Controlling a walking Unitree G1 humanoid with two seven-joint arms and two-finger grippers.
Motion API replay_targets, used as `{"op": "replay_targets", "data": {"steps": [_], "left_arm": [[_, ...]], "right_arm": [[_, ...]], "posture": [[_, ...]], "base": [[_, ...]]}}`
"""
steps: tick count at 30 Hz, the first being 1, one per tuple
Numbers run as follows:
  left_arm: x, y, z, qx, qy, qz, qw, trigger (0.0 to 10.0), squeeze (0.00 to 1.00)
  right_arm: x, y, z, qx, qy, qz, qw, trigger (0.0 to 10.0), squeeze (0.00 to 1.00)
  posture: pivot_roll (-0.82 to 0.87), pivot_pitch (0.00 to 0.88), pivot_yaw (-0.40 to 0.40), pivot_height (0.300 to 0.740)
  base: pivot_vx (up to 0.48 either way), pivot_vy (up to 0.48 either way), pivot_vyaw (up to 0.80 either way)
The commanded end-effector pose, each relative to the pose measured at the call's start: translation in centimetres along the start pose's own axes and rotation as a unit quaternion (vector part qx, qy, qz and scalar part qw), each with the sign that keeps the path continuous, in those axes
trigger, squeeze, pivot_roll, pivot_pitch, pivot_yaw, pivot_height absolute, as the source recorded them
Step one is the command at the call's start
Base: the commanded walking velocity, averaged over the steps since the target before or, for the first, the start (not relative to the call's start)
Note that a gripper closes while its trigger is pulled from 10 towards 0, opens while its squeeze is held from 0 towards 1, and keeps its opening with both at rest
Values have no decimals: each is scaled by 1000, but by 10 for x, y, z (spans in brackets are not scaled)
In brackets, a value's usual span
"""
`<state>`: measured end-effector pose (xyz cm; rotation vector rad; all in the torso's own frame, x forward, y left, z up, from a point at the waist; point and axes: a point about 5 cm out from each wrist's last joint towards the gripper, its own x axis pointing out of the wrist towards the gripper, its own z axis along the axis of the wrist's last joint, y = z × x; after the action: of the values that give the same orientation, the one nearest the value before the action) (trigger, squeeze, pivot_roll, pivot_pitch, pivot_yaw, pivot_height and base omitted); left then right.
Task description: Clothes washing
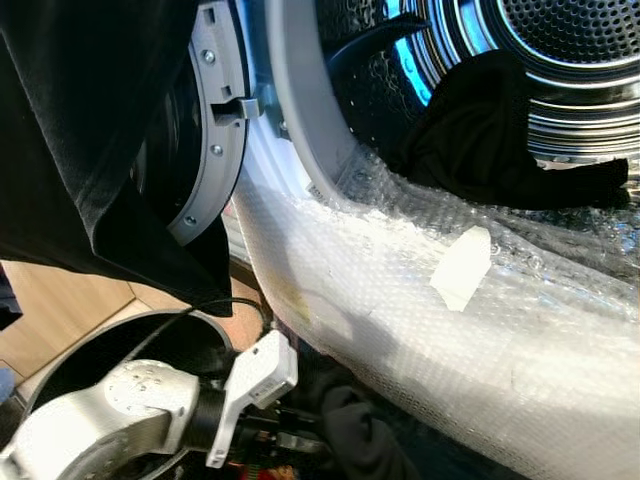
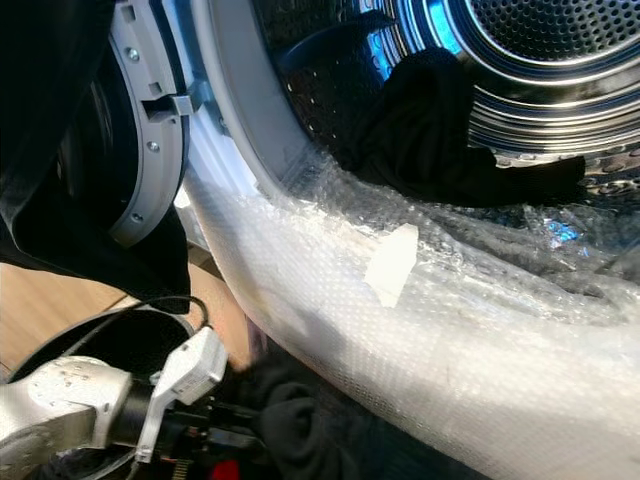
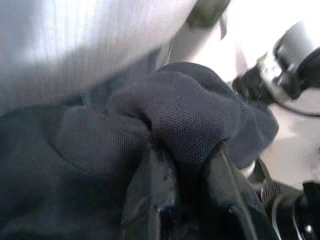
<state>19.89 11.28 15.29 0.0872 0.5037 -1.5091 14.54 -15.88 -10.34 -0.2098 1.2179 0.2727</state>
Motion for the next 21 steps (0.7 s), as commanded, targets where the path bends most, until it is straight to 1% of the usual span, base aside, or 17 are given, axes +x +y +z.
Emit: {"op": "replay_targets", "data": {"steps": [1,2,3,5,7,9,10,12,13,14,16,18,21], "left_arm": [[-3,4,-3,6,4,12,1000,0,0],[-3,16,-22,-38,-4,65,997,0,0],[-4,20,-29,-53,-3,81,995,0,0],[-9,26,-50,-74,16,130,989,0,0],[-9,27,-52,-81,12,135,988,0,0],[-14,26,-55,-86,-3,144,986,0,0],[-17,25,-57,-98,-11,150,984,0,0],[-23,22,-69,-111,1,163,980,0,0],[-26,23,-75,-109,15,174,979,0,0],[-26,23,-76,-109,18,178,978,0,0],[-29,27,-78,-107,16,191,976,0,0],[-33,37,-79,-99,18,231,968,0,0],[-33,38,-80,-102,16,235,967,0,0]], "right_arm": [[0,4,-6,-4,9,4,1000,10000,0],[0,4,-6,-2,4,5,1000,10000,0],[0,4,-6,-1,2,4,1000,10000,0],[0,2,-4,0,-14,13,1000,10000,0],[0,2,-4,-1,-17,14,1000,10000,0],[-1,-4,-2,-23,-23,14,999,10000,0],[-2,-8,-1,-35,-27,12,999,10000,0],[-4,-16,5,-49,-43,5,998,10000,0],[-5,-21,11,-51,-53,2,997,10000,0],[-5,-22,12,-51,-55,1,997,10000,0],[-7,-27,18,-65,-66,2,996,10000,0],[-10,-35,31,-104,-86,13,991,10000,0],[-13,-38,41,-133,-104,32,985,10000,0]], "posture": [[50,0,76,740],[53,0,73,740],[48,0,72,740],[42,0,63,740],[42,0,63,740],[36,0,60,740],[29,0,57,740],[14,0,55,740],[15,0,47,740],[15,0,47,740],[20,0,30,740],[29,3,8,740],[23,5,2,740]], "base": [[0,0,0],[0,0,0],[0,0,0],[0,0,0],[0,0,0],[0,0,0],[0,0,0],[0,0,0],[0,0,0],[0,0,0],[0,0,0],[0,0,0],[0,0,0]]}}
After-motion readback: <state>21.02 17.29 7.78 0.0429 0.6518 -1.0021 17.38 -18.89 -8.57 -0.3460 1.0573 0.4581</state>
